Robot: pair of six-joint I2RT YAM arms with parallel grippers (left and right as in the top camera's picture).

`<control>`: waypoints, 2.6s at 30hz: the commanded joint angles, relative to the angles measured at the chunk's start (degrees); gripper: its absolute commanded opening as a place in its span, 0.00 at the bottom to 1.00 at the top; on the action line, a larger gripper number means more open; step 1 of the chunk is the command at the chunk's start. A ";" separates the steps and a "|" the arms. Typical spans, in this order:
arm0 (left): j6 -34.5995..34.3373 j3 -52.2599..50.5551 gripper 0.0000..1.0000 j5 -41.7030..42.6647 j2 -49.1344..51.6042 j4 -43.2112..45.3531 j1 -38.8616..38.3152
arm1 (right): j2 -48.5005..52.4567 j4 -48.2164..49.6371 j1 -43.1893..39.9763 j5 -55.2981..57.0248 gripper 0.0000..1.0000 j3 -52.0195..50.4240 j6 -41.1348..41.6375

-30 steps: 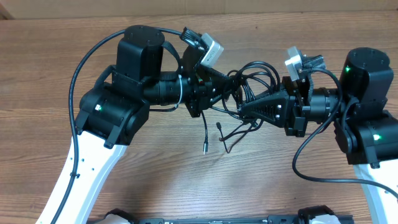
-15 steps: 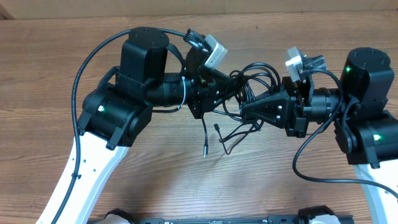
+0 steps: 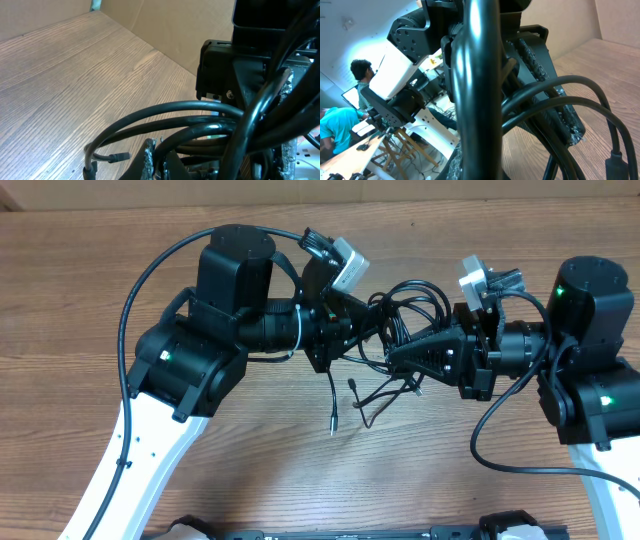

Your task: Untangle cables

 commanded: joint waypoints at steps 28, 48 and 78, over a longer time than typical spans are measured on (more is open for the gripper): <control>0.04 0.81 0.04 -15.76 -11.93 -0.39 -0.37 | -0.15 -6.80 0.15 14.36 0.04 0.20 -0.04; 1.40 0.81 0.06 -39.21 -13.81 -1.86 -0.37 | -0.15 -8.72 0.15 14.75 0.04 0.20 -0.07; 2.69 0.81 0.89 -24.98 -10.25 -8.44 -0.48 | -0.15 -7.56 0.17 13.00 0.04 0.20 -0.04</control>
